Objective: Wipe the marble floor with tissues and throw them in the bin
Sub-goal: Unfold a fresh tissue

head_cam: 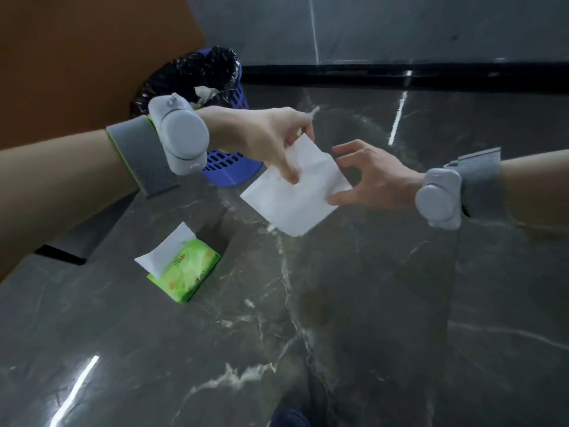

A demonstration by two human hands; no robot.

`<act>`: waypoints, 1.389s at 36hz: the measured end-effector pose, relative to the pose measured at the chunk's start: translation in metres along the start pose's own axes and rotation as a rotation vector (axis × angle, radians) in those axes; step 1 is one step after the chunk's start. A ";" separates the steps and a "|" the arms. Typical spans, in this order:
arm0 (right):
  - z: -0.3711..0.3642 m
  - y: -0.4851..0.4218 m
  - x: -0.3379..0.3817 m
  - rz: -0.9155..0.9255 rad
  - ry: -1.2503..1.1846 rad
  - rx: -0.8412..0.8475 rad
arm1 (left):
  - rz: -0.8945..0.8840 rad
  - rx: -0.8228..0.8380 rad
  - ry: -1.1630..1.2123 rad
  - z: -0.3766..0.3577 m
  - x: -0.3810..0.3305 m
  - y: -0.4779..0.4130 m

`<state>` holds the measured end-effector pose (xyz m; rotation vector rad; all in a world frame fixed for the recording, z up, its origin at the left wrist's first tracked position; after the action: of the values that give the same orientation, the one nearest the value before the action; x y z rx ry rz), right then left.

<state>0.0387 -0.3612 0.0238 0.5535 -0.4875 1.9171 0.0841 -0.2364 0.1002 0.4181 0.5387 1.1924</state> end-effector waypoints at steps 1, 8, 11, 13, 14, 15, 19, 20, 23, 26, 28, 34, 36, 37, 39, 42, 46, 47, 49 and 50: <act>0.004 0.004 -0.004 -0.018 0.023 -0.013 | -0.003 -0.011 0.028 0.001 -0.002 -0.003; 0.008 0.014 -0.017 -0.116 -0.170 -0.028 | 0.001 -0.308 0.026 0.012 0.006 -0.022; 0.005 0.015 -0.024 -0.174 -0.335 -0.061 | -0.037 -0.347 -0.062 0.003 0.003 -0.025; 0.006 0.015 -0.022 -0.163 -0.365 -0.074 | -0.047 -0.286 -0.048 -0.009 0.001 -0.024; 0.008 0.015 -0.020 -0.154 -0.368 -0.079 | -0.045 -0.233 -0.022 -0.018 -0.001 -0.023; 0.009 0.015 -0.017 -0.146 -0.363 -0.086 | -0.042 -0.169 0.010 -0.028 -0.003 -0.022; 0.013 0.016 -0.009 -0.140 -0.420 -0.097 | -0.059 0.105 0.207 -0.070 -0.011 -0.019; 0.012 0.015 -0.005 -0.133 -0.439 -0.088 | -0.075 0.146 0.273 -0.077 -0.011 -0.018; 0.011 0.019 -0.001 -0.145 -0.477 -0.063 | -0.121 0.193 0.414 -0.091 -0.019 -0.016; 0.009 0.028 -0.007 -0.171 -0.455 -0.043 | -0.102 0.180 0.471 -0.098 -0.023 -0.020; 0.008 0.030 -0.012 -0.187 -0.434 -0.039 | -0.084 0.154 0.395 -0.097 -0.020 -0.024; 0.002 0.039 -0.030 -0.197 -0.113 0.185 | -0.007 -0.308 -0.182 -0.056 0.011 -0.039; -0.003 0.043 -0.038 -0.193 0.037 0.282 | 0.024 -0.383 -0.207 -0.046 0.027 -0.042; -0.006 0.046 -0.041 -0.186 0.093 0.336 | 0.035 -0.411 -0.202 -0.043 0.034 -0.042; -0.018 0.047 -0.048 -0.136 0.199 0.449 | 0.062 -0.444 -0.204 -0.044 0.048 -0.048; -0.030 0.050 -0.051 0.026 0.368 0.564 | 0.108 -0.436 -0.222 -0.057 0.063 -0.052; -0.041 0.043 -0.052 0.178 0.473 0.638 | 0.100 -0.388 -0.232 -0.084 0.071 -0.061; -0.041 0.041 -0.053 0.173 0.486 0.640 | 0.087 -0.382 -0.207 -0.089 0.069 -0.062; -0.038 0.033 -0.061 0.125 0.486 0.631 | 0.058 -0.365 -0.165 -0.101 0.064 -0.067; -0.038 0.032 -0.064 0.091 0.485 0.617 | 0.053 -0.363 -0.152 -0.108 0.063 -0.068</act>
<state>0.0263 -0.3988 -0.0462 0.4275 0.4126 2.1939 0.0880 -0.1958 -0.0363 0.2098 0.1738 1.2672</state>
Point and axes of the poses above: each hand's wrist, its own y-axis away from the middle knuckle, its own z-axis out of the back of the hand, x = y × z, the point moved 9 cm from there along -y, towards the middle knuckle, and after that the axes turned 15 degrees about z, right-handed, at the moved point
